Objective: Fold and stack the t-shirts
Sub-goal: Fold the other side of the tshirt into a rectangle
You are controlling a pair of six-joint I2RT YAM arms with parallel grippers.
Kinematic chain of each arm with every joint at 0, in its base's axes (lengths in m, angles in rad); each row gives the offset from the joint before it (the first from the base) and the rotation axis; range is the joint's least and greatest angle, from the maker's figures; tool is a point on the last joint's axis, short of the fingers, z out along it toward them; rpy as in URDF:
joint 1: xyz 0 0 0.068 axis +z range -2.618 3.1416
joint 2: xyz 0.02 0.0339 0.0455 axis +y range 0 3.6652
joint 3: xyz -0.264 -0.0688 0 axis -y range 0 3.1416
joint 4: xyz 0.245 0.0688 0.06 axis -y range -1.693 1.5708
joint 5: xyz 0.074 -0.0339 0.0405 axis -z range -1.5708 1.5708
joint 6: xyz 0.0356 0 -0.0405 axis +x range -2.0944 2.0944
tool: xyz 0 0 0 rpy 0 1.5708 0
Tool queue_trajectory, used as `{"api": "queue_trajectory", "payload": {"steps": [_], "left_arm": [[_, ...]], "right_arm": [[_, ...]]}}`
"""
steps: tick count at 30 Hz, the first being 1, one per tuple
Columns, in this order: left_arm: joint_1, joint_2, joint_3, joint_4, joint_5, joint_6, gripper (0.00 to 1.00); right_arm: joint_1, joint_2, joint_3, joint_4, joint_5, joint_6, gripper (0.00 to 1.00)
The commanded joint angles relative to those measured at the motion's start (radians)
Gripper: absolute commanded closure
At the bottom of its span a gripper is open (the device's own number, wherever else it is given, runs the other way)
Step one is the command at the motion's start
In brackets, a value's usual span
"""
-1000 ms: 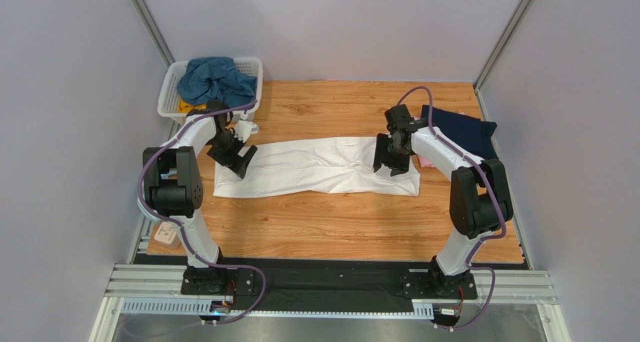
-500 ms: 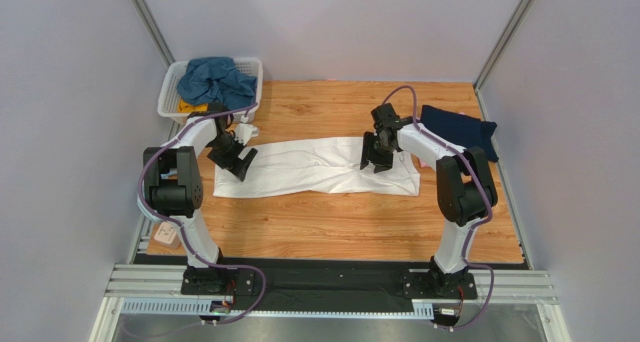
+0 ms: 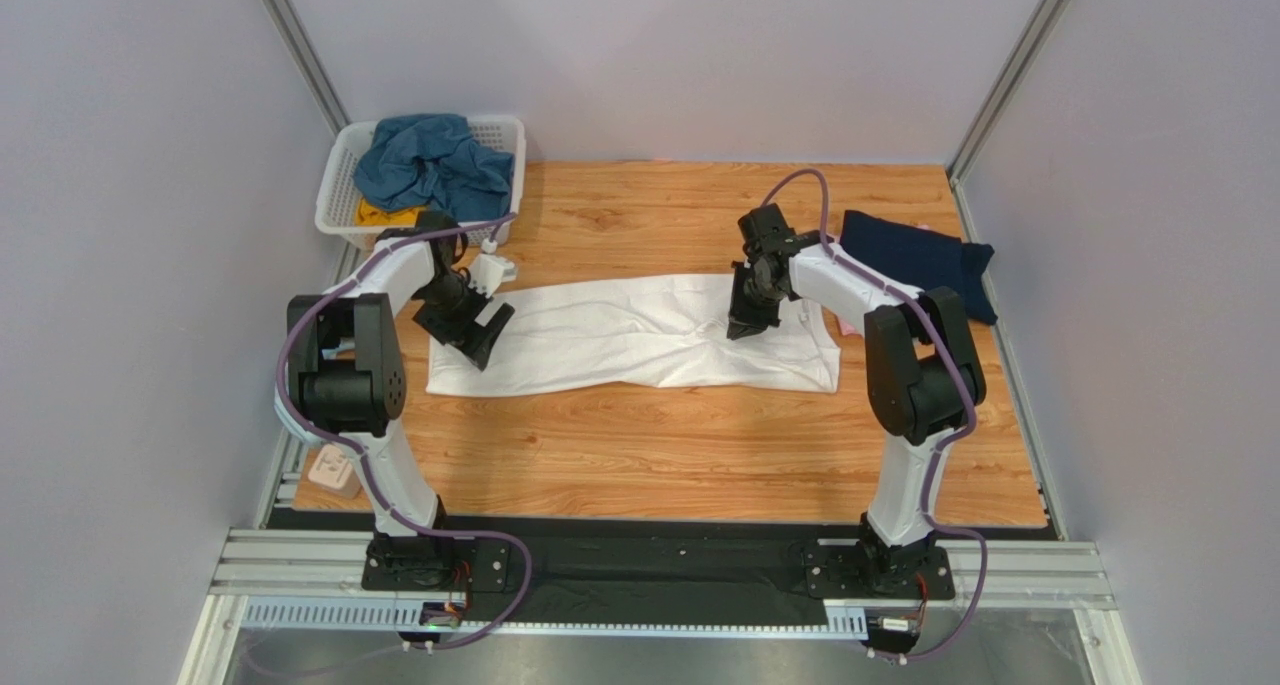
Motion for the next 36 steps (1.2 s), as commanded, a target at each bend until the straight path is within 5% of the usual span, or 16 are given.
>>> {"api": "queue_trajectory", "payload": {"steps": [1,15,19,21,28,36], "left_arm": [[0.002,-0.049,-0.016,0.011,-0.006,0.021,0.00],[0.002,-0.069,-0.028,0.011,-0.026,0.032,0.00],[0.004,-0.074,-0.030,0.006,-0.029,0.035,0.00],[0.002,-0.074,-0.033,0.006,-0.028,0.035,0.00],[0.004,-0.068,-0.033,0.005,-0.023,0.032,0.00],[0.004,-0.068,-0.011,-0.021,-0.006,0.024,0.00]], "right_arm": [[-0.001,0.010,0.043,0.036,0.008,0.003,0.92],[-0.001,0.174,0.285,-0.021,-0.049,-0.017,0.95],[0.005,0.126,0.260,-0.030,0.006,-0.040,0.49],[0.011,0.055,0.232,-0.042,0.089,-0.057,0.41],[0.076,-0.117,0.163,-0.082,0.334,-0.173,0.41],[0.224,-0.070,0.140,-0.125,0.577,-0.271,0.46]]}}
